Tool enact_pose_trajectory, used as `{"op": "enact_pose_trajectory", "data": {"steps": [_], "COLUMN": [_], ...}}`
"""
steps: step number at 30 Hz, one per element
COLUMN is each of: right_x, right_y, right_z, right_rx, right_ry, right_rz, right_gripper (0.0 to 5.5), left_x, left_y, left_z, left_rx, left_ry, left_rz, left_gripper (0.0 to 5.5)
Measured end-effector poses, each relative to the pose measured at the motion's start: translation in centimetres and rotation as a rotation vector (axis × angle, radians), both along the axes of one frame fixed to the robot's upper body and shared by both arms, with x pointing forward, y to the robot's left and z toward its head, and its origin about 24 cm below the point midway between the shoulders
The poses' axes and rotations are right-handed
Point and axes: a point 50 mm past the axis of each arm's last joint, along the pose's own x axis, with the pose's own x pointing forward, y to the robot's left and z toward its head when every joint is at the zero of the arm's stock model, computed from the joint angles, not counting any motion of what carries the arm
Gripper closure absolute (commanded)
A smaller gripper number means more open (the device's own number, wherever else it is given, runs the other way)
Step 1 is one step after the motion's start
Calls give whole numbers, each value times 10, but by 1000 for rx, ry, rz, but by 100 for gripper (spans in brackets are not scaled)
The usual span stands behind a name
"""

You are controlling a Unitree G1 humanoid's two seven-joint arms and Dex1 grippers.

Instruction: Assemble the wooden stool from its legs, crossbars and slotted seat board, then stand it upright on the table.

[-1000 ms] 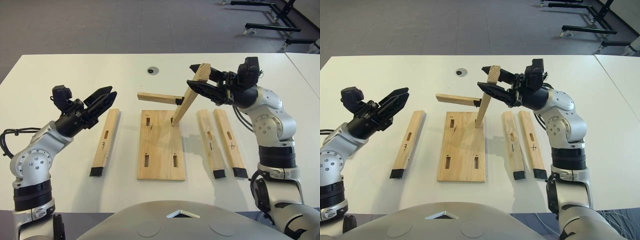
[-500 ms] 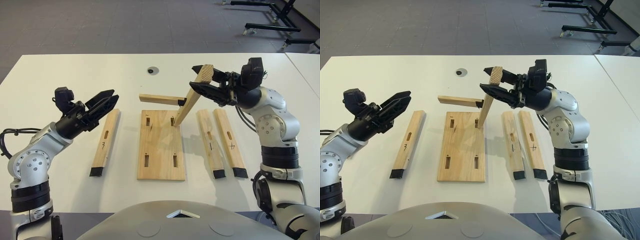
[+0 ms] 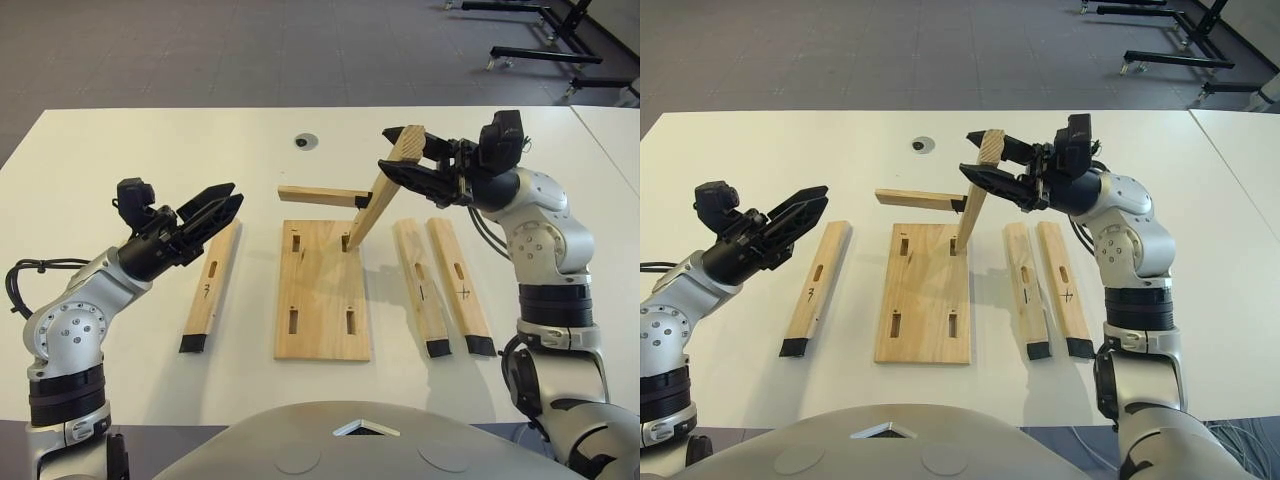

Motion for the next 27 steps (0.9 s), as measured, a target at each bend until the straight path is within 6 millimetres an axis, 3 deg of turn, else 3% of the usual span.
{"op": "enact_pose_trajectory", "data": {"steps": [17,27], "right_x": [2,7], "right_y": [14,-8], "right_z": [-4,-19], "right_rx": [-33,-52], "right_ry": [-13,71], "right_rz": [82,83], "right_gripper": [344,344], "left_x": [2,3], "left_y": [-6,-6], "left_z": [-2,-1], "left_rx": [0,6], "left_ry": [7,-9], "left_rz": [-26,-22], "left_gripper": [191,191]}}
